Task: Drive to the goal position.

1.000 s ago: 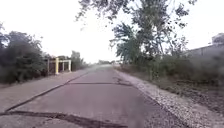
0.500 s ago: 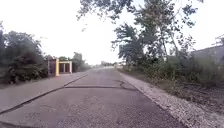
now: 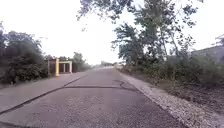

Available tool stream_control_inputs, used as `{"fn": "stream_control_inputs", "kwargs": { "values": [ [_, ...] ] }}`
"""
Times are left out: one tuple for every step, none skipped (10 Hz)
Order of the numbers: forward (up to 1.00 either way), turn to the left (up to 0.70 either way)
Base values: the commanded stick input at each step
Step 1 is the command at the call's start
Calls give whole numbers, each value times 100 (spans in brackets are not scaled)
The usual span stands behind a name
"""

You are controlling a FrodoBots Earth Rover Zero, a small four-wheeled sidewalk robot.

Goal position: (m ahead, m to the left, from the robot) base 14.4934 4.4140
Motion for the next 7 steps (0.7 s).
{"fn": "stream_control_inputs", "kwargs": {
  "values": [
    [100,0],
    [100,0],
    [100,0],
    [100,0],
    [100,0],
    [100,0],
    [100,0]
  ]
}}
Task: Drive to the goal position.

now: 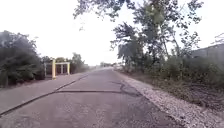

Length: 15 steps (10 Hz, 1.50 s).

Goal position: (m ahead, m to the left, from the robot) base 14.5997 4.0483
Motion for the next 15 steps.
{"fn": "stream_control_inputs", "kwargs": {
  "values": [
    [100,0],
    [100,0],
    [100,0],
    [100,0],
    [100,0],
    [100,0],
    [100,0],
    [100,0],
    [100,0],
    [100,0],
    [100,0],
    [100,0],
    [100,0],
    [100,0],
    [100,0]
  ]
}}
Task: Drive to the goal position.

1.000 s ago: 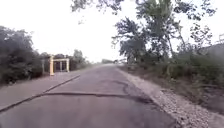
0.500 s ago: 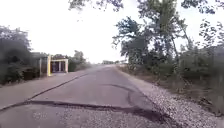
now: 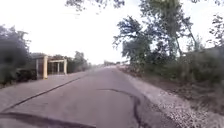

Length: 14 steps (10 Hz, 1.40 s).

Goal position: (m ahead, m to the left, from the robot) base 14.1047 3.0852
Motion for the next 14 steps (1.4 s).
{"fn": "stream_control_inputs", "kwargs": {
  "values": [
    [100,0],
    [100,0],
    [100,0],
    [100,0],
    [100,0],
    [100,0],
    [100,0],
    [100,0],
    [100,0],
    [100,0],
    [100,0],
    [100,0],
    [100,0],
    [100,0]
  ]
}}
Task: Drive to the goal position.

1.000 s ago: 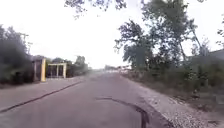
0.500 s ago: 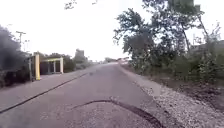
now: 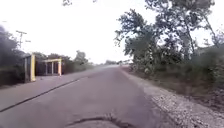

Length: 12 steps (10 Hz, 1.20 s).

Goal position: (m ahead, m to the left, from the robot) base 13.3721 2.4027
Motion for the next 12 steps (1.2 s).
{"fn": "stream_control_inputs", "kwargs": {
  "values": [
    [100,0],
    [100,0],
    [100,0],
    [100,1],
    [100,3],
    [100,1],
    [100,0],
    [100,0],
    [100,0],
    [100,0],
    [100,0],
    [100,0]
  ]
}}
